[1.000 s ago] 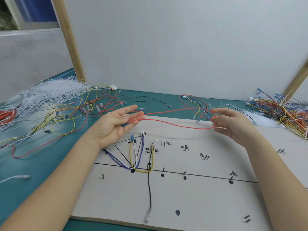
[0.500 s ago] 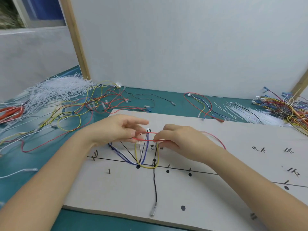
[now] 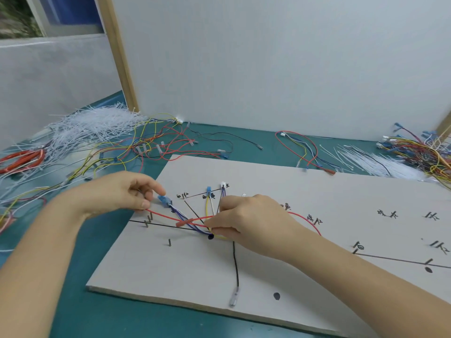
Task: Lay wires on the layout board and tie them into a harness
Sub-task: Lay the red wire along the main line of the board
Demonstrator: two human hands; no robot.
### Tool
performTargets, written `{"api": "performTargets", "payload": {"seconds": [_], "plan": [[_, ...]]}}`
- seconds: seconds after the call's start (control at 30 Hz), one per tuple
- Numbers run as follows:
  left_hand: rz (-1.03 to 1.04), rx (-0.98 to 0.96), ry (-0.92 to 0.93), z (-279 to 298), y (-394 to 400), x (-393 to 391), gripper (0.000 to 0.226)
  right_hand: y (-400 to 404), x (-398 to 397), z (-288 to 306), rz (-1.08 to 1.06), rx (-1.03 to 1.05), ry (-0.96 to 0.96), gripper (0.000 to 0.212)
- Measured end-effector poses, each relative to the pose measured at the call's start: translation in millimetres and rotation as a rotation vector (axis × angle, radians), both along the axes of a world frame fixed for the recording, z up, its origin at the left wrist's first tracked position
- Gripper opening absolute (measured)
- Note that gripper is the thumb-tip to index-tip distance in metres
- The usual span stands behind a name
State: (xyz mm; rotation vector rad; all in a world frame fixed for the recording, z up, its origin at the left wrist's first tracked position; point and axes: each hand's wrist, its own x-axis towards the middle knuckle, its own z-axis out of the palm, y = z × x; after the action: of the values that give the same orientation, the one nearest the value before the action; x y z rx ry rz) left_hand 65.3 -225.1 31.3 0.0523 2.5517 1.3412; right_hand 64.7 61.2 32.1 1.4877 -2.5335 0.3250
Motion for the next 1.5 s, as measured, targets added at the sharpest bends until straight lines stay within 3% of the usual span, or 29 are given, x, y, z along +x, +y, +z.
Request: {"api": "performTargets", "payload": {"seconds": [0.33, 0.67, 0.8, 1.0, 1.17, 1.27, 1.33, 1.43, 1.5], "plan": [[-0.027, 0.047, -0.016, -0.3, -1.9, 1.0, 0.035, 8.9, 6.4, 2.1, -0.03, -0.08, -0.009, 0.02], [-0.078, -0.008, -0.103, -4.6, -0.8, 0.5, 0.034, 18.1, 12.9, -2.9, -0.023, 0.007, 0.033, 0.024], [-0.125, -0.069, -0.089, -3.1, 2.5, 0.3, 0.037, 34.3, 13.3, -4.9, -0.027, -0.001, 0.058, 0.043], [-0.141, -0.221, -0.044, -5.4, 3.6, -2.3, 0.038, 49.6, 14.2, -6.2, -0.081, 0.063, -0.003, 0.02], [-0.119, -0.312, -0.034, -1.5, 7.0, -0.1, 0.031, 65.8, 12.1, -2.1, -0.111, 0.076, -0.104, 0.026], [-0.093, -0.439, 0.096, 8.6, 26.7, 4.7, 0.03, 75.6, 15.4, -0.3, -0.11, 0.051, -0.104, 0.021], [-0.115, -0.408, 0.261, 16.8, 58.4, 9.5, 0.025, 82.8, 12.0, 1.5, -0.148, 0.043, -0.2, 0.02], [-0.3, -0.34, 0.385, 17.7, 117.0, 15.3, 0.022, 90.2, 9.5, -0.7, -0.184, 0.079, -0.275, 0.023], [-0.435, -0.395, 0.381, 11.0, 144.8, 12.9, 0.016, 90.3, 10.1, -2.3, -0.184, 0.095, -0.281, 0.023]]}}
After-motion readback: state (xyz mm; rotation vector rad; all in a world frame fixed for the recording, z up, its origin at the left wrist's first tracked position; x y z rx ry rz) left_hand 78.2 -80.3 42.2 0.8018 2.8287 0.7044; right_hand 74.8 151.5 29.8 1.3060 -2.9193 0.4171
